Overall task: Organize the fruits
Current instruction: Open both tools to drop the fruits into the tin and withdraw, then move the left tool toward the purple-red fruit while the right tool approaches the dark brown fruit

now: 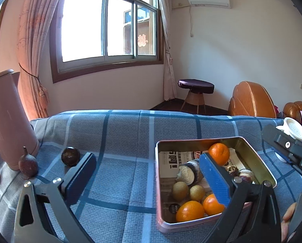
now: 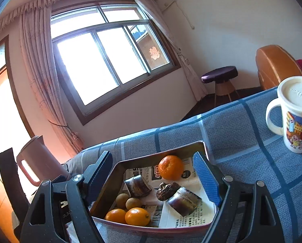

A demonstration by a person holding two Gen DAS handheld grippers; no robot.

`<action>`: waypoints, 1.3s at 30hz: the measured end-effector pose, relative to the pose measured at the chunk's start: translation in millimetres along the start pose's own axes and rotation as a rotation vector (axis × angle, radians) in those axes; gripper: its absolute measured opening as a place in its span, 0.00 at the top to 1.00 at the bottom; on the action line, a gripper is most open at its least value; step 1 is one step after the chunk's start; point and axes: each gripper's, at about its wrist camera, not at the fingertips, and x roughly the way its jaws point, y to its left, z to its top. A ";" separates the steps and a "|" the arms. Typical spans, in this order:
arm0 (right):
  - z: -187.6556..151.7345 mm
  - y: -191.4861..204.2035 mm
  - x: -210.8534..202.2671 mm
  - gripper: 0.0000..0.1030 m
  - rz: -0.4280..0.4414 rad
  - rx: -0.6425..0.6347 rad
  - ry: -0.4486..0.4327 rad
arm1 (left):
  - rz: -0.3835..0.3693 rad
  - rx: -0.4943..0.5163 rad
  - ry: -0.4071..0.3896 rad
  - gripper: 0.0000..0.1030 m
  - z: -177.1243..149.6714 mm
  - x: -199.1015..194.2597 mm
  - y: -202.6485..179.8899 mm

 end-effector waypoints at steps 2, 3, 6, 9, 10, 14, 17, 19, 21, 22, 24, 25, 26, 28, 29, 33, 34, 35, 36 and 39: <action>-0.6 7.6 -9.2 0.19 -0.075 -0.056 -0.077 | 0.045 0.004 -0.022 0.00 -0.8 -1.3 6.0; 0.2 11.5 -12.3 0.19 -0.106 -0.085 -0.107 | 0.064 0.006 -0.031 0.00 -1.8 -1.4 9.2; -1.6 19.1 -18.5 0.15 -0.180 -0.145 -0.165 | 0.101 -0.003 -0.040 0.00 -3.9 -0.8 16.4; -4.1 23.4 -21.1 0.15 -0.213 -0.171 -0.182 | 0.129 -0.009 -0.054 0.00 -7.7 -0.7 20.4; -4.7 23.8 -22.0 0.15 -0.217 -0.174 -0.185 | 0.141 -0.002 -0.058 0.00 -8.9 -0.3 20.2; -6.5 26.7 -17.9 0.15 -0.222 -0.188 -0.155 | 0.169 0.033 -0.052 0.00 -11.9 2.7 17.0; -8.0 30.2 -18.2 0.15 -0.221 -0.198 -0.149 | 0.164 0.027 -0.051 0.00 -12.3 0.6 18.0; -11.2 31.8 -21.4 0.15 -0.223 -0.201 -0.158 | 0.158 0.022 -0.046 0.00 -13.0 -0.2 19.4; -12.7 34.2 -22.9 0.15 -0.234 -0.199 -0.166 | 0.153 0.019 -0.045 0.00 -13.7 -2.2 19.8; -13.3 34.7 -23.8 0.15 -0.241 -0.197 -0.170 | 0.150 0.018 -0.046 0.00 -14.1 -3.1 20.0; -14.2 35.4 -26.2 0.15 -0.245 -0.188 -0.174 | 0.143 0.018 -0.048 0.00 -15.0 -5.3 20.6; -15.2 35.8 -27.0 0.15 -0.247 -0.183 -0.174 | 0.143 0.019 -0.051 0.00 -15.5 -6.6 20.9; -16.3 37.1 -28.2 0.15 -0.249 -0.176 -0.173 | 0.145 0.019 -0.053 0.00 -15.9 -7.9 21.3; -17.7 37.8 -29.5 0.15 -0.259 -0.162 -0.172 | 0.149 0.015 -0.059 0.00 -16.9 -10.8 23.3; -18.1 38.0 -30.1 0.15 -0.263 -0.153 -0.172 | 0.148 0.013 -0.061 0.00 -17.2 -12.2 24.4; -20.6 41.2 -31.9 0.15 -0.277 -0.123 -0.169 | 0.155 0.008 -0.053 0.00 -19.3 -14.7 31.0; -21.6 43.3 -31.2 0.15 -0.277 -0.123 -0.166 | 0.157 0.008 -0.050 0.00 -19.7 -15.1 32.7; -22.5 45.6 -30.1 0.15 -0.277 -0.127 -0.160 | 0.159 0.007 -0.048 0.00 -20.3 -15.4 34.5; -23.5 48.6 -29.1 0.15 -0.278 -0.133 -0.155 | 0.161 0.007 -0.046 0.00 -20.9 -15.8 36.2; -27.6 59.4 -27.0 0.15 -0.271 -0.147 -0.149 | 0.165 0.024 -0.051 0.00 -22.1 -18.4 40.4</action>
